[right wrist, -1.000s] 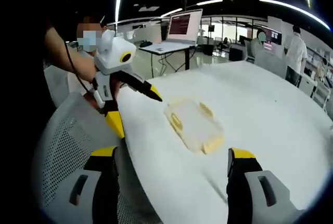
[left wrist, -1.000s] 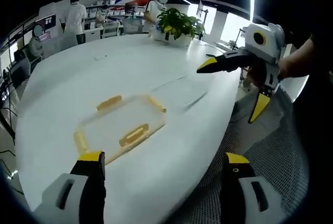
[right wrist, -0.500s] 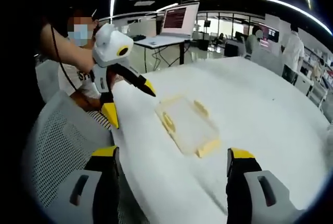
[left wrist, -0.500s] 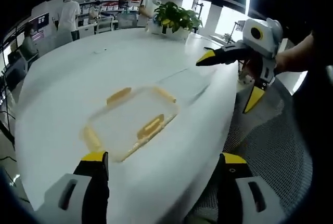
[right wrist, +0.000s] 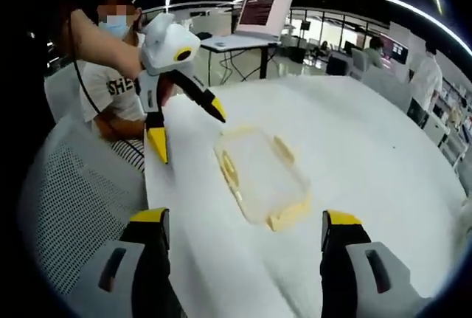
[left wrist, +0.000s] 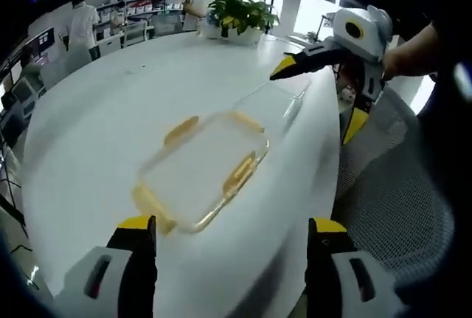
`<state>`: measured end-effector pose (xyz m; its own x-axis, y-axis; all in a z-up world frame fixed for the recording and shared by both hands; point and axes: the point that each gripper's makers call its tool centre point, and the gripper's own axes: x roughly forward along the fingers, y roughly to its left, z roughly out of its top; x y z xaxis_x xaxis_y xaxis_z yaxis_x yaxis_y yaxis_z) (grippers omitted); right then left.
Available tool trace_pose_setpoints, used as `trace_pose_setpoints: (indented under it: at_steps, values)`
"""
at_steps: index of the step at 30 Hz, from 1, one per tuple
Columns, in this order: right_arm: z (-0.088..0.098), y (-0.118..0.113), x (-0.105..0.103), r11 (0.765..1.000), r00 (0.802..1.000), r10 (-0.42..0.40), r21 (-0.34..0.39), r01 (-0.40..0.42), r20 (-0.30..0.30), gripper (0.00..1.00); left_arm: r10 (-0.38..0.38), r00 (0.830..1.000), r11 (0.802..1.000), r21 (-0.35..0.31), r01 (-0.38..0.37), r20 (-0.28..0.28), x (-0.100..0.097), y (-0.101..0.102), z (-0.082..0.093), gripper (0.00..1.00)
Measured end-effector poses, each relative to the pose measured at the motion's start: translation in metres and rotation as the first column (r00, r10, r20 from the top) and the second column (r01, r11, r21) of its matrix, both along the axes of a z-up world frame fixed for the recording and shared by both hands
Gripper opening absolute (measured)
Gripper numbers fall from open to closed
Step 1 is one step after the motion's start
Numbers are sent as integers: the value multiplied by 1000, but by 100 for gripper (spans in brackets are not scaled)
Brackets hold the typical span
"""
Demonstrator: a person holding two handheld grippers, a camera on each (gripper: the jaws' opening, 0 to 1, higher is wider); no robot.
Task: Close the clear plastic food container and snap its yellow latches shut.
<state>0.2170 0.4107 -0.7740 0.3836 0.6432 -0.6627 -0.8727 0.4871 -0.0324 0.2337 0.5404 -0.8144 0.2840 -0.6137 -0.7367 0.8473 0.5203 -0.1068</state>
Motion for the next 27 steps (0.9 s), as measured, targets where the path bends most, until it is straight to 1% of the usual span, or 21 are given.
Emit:
trace_pose_setpoints:
  at_steps: [4,11,15,17,18,20,22,25,27]
  values:
    - [-2,3,9,1000,1000,15,-16,-15,6,83,-25,1000,999,31,25,-2,6,3,-3,80]
    - [-6,2,24,999,1000,22,-38,-22,7,83,-47,999,997,58,47,-7,15,10,-6,80]
    - [-12,-1,29,997,999,38,-71,-37,6,83,-66,998,994,85,67,-11,20,13,-9,79]
    - [-14,-3,31,996,999,41,-81,-41,-1,83,-84,996,991,103,84,-11,21,14,-9,78]
    - [-14,-3,32,995,999,43,-86,-42,2,82,-94,996,990,108,94,-1,23,15,-8,78]
    - [-15,-3,35,994,999,51,-92,-50,0,81,-98,995,989,112,99,-9,26,16,-9,78]
    - [-16,-2,37,994,998,56,-97,-56,-5,81,-120,993,984,129,121,-9,28,18,-11,78]
    - [-20,-2,40,990,997,78,-118,-79,-13,84,-139,990,978,154,139,-10,33,22,-13,78]
    - [-23,-2,41,987,996,92,-128,-94,-23,83,-149,989,975,165,149,-14,34,24,-14,76]
